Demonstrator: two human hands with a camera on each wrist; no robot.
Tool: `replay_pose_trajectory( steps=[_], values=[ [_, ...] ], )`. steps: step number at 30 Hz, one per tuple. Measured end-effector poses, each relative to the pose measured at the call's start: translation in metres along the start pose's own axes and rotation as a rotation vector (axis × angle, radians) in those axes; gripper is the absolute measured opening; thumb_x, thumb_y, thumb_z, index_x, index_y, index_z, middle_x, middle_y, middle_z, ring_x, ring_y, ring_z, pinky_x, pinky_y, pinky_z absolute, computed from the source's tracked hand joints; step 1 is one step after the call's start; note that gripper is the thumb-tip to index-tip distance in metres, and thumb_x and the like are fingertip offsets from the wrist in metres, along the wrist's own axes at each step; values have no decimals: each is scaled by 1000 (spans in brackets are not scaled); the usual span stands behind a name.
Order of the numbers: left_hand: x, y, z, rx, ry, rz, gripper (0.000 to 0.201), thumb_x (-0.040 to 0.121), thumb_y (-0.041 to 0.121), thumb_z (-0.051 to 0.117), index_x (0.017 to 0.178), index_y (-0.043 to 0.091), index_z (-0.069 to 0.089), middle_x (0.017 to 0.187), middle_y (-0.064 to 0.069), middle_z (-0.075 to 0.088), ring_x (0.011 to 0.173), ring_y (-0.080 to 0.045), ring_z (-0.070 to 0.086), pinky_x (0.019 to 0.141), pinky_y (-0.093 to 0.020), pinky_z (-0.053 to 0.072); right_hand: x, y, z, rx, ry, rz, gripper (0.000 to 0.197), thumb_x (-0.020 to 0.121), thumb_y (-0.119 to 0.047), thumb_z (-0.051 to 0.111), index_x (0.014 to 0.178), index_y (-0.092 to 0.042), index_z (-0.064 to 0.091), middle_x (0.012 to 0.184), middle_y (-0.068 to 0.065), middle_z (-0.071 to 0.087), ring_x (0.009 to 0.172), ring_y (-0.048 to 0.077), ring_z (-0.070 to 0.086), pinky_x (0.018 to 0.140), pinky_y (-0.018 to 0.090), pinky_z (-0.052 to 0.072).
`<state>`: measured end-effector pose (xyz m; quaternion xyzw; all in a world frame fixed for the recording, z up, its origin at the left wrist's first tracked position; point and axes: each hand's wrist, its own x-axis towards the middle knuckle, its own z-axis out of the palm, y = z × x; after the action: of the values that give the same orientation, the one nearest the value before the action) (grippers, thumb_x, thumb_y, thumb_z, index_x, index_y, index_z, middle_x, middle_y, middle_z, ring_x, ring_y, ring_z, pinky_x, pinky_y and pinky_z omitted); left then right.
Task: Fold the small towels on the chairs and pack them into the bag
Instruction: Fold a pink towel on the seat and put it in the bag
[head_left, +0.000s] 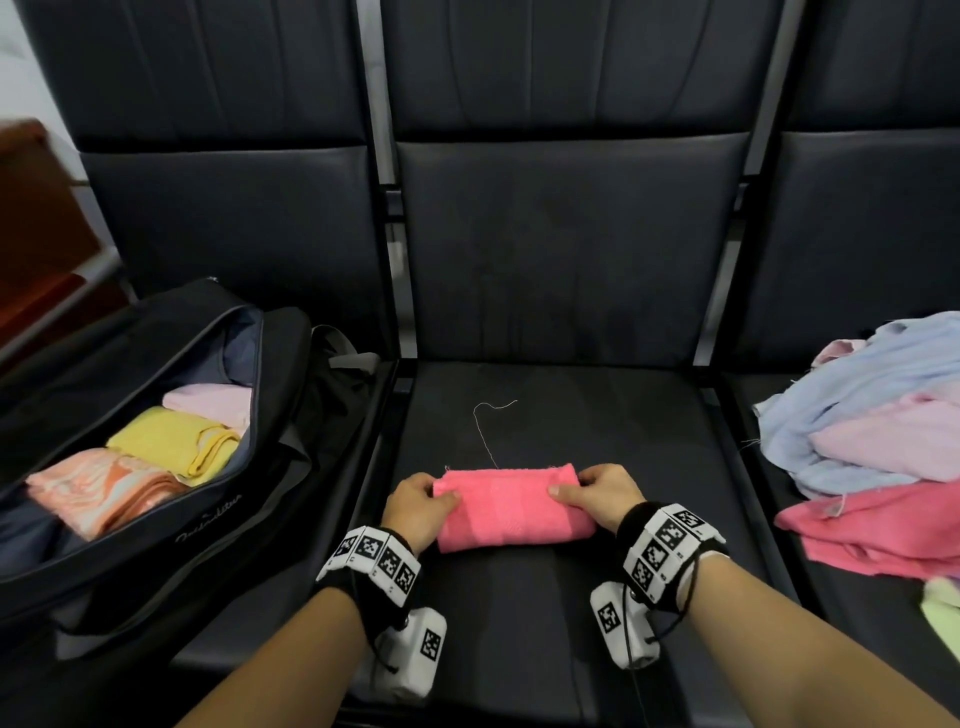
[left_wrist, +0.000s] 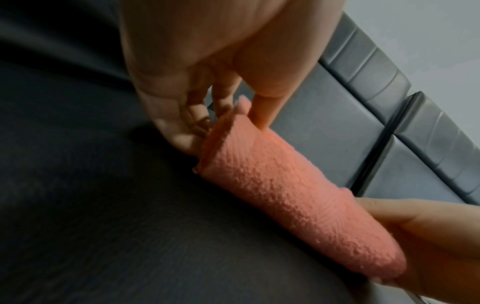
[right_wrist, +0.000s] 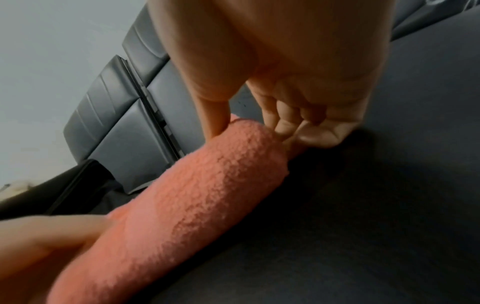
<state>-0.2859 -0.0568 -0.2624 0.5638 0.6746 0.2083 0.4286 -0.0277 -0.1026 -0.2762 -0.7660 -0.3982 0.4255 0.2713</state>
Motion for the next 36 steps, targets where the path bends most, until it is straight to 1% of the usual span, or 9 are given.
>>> replay_pose_trajectory(
  steps=[3,7,11,14,19,26,30,32,36],
  values=[
    [-9,-1,-5,-36,-38,-43,15,84,19,73,78,18,59,85,-9,69,88,-34,70,78,-48,59,-9,-11,1,228,26,9,29,68,-18,89,65,-11,61,64,2,61,63,15,55,60,27,43],
    [-23,2,-15,-92,-81,-54,21,80,7,68,93,19,57,90,-9,65,92,-34,68,79,-50,60,-38,-51,0,225,78,-206,28,68,-6,83,68,-14,57,67,-1,55,67,13,50,64,28,42],
    [-42,28,-47,-16,-159,173,83,68,13,78,144,19,43,134,-6,52,125,-21,51,109,-39,43,-76,-109,-2,76,-20,-462,29,64,-10,84,71,-16,56,68,-1,55,65,12,48,64,31,43],
    [-65,49,-78,-32,-272,377,107,54,26,82,150,24,34,144,2,47,134,-15,44,114,-39,39,-105,-152,4,-65,-91,-601,30,60,-17,84,72,-21,56,67,-6,60,62,7,51,62,32,46],
    [-95,55,-122,-306,-430,459,72,62,-4,80,125,18,56,115,-1,68,109,-14,65,91,-31,55,-147,-206,24,-185,-204,-737,33,59,-27,85,82,-22,62,70,1,68,61,6,56,61,30,50],
    [-101,31,-194,-357,-424,439,50,75,-7,78,117,15,65,108,-4,76,102,-19,72,86,-29,58,-166,-259,71,-93,-183,-782,33,64,-21,89,87,-24,66,81,3,74,79,20,71,72,35,58],
    [-95,14,-240,-452,-219,430,45,78,-4,77,119,7,63,110,-9,75,104,-22,71,88,-33,56,-157,-288,118,144,-168,-713,45,70,-20,88,109,-18,64,94,6,73,86,11,69,74,23,57],
    [-92,3,-261,-540,-109,398,43,80,-5,76,120,5,63,112,-13,73,106,-26,70,92,-38,55,-151,-303,141,198,-233,-644,56,73,-27,86,121,-16,60,106,7,71,97,16,69,84,29,57],
    [-87,-24,-304,-705,2,323,34,86,-3,70,117,7,64,107,-9,75,94,-18,73,75,-26,58,-143,-325,190,226,-596,-470,62,74,-27,84,127,-11,57,118,12,70,105,27,70,90,48,57]
  ],
)
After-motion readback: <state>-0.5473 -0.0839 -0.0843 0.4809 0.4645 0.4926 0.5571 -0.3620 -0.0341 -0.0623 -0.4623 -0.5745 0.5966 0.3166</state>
